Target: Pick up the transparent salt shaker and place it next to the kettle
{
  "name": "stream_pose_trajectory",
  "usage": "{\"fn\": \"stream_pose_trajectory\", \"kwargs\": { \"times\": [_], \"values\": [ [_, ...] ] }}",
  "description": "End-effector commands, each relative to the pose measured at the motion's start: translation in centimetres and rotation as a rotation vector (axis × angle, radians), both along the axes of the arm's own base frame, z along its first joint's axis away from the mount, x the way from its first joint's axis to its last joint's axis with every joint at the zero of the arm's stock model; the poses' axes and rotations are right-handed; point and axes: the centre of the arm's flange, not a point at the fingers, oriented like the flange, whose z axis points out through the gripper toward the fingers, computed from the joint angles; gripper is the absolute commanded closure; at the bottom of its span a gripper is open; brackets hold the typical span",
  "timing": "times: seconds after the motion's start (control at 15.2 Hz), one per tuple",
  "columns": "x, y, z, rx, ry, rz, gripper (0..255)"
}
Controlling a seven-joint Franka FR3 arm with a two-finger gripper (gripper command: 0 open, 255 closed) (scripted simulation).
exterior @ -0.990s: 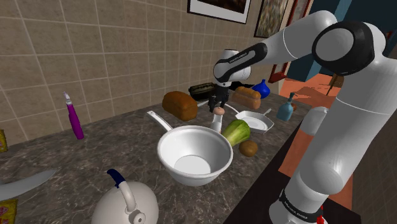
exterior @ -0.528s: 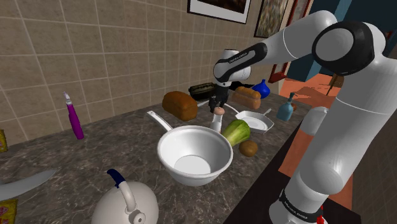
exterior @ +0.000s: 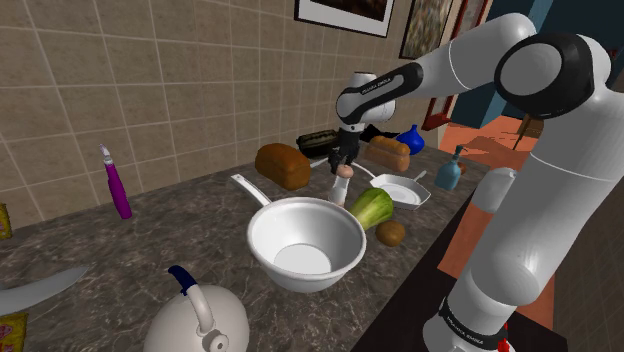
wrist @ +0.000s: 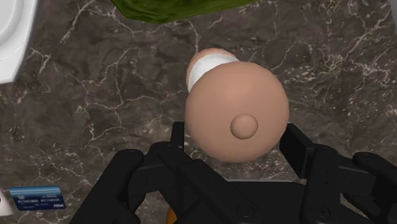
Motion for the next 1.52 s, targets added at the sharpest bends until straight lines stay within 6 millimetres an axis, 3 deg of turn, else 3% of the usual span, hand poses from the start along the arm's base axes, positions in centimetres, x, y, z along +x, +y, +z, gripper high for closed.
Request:
{"fn": "stream_pose_trajectory", "kwargs": {
  "times": [0.0, 1.45],
  "values": [
    [-0.1, 0.0, 1.1, 0.0, 0.0, 0.0, 255],
    [-0.1, 0.0, 12.7, 0.0, 0.0, 0.0, 255]
  ]
}}
